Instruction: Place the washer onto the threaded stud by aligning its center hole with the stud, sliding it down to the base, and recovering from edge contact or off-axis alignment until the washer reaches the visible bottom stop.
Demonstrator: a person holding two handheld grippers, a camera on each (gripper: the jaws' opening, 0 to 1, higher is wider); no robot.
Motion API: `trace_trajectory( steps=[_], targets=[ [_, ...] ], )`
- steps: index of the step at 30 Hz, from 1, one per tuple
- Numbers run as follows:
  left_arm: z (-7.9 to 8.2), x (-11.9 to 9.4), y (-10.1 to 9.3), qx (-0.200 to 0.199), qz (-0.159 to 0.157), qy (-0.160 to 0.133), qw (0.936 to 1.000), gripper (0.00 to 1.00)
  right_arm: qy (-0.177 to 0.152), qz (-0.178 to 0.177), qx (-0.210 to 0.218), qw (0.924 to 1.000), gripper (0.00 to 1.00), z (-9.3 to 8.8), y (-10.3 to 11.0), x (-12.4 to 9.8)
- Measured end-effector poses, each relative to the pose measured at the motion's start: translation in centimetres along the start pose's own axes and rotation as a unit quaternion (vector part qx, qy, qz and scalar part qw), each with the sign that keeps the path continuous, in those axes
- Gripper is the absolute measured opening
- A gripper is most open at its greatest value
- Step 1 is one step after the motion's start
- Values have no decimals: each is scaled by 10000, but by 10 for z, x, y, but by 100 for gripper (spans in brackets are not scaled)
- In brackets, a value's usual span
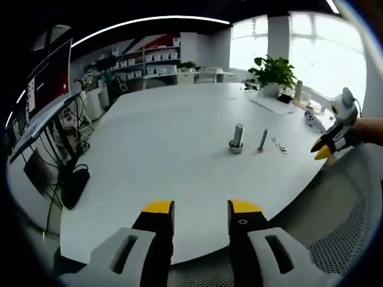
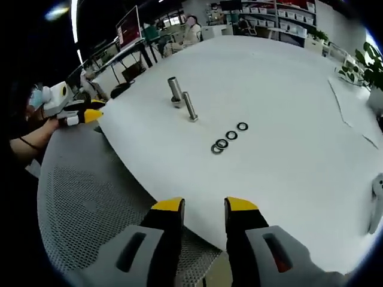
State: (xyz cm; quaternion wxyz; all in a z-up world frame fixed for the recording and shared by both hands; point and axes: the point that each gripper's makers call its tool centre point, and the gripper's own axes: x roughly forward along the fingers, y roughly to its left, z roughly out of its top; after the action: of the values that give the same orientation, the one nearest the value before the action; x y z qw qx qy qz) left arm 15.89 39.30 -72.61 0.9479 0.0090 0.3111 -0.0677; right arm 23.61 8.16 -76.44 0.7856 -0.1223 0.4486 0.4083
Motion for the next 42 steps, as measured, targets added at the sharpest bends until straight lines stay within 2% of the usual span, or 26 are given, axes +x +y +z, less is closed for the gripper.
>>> trace_trajectory(
  steps=[3, 5, 10, 14, 16, 21, 26, 27, 28, 31, 32, 33, 35, 37, 42],
  targets=[
    [0, 0, 2, 23, 40, -6, 10000, 30, 108, -39, -244, 9996, 30, 10, -9, 5],
    [2, -1, 2, -169, 25, -76, 9998, 30, 148, -29, -361, 9992, 30, 19, -13, 8],
    [0, 0, 3, -137, 45, -24, 9999, 30, 389, 154, -645, 9970, 30, 31, -15, 22],
    [-1, 0, 4, -141, 89, -15, 9999, 28, 707, 429, -774, 9936, 28, 31, -8, 37],
    [0, 0, 6, -329, 148, -21, 9993, 27, 823, 435, -912, 9915, 28, 31, -7, 44],
    [-2, 1, 4, -234, 117, 27, 9997, 27, 1174, 405, -1377, 9827, 28, 27, -5, 56],
    [-2, 1, 5, -215, 139, 21, 9997, 25, 1253, 371, -1644, 9777, 25, 33, -5, 62],
    [-3, 1, 6, -211, 139, 28, 9997, 25, 1325, 287, -1869, 9730, 23, 35, -8, 63],
    [-3, 1, 6, -210, 138, 37, 9997, 24, 1345, 267, -1908, 9720, 21, 35, -9, 64],
    [-4, 2, 7, -192, 204, 57, 9996, 21, 1516, 167, -2374, 9594, 16, 37, -13, 66],
    [-6, 3, 9, -105, 260, 124, 9995, 18, 1515, 184, -2284, 9615, 16, 37, -11, 67],
    [-11, 2, 13, 180, 334, 281, 9989, 14, 1531, 181, -2278, 9614, 16, 39, -10, 68],
    [-9, 3, 12, 98, 343, 195, 9992, 10, 1577, 222, -2391, 9578, 16, 39, -10, 68],
    [-6, 2, 12, 21, 330, 112, 9994, 12, 1631, 266, -2531, 9532, 16, 38, -9, 67],
    [-7, 2, 12, 48, 338, 134, 9993, 12, 1862, 388, -3084, 9320, 16, 39, -7, 69]
  ],
)
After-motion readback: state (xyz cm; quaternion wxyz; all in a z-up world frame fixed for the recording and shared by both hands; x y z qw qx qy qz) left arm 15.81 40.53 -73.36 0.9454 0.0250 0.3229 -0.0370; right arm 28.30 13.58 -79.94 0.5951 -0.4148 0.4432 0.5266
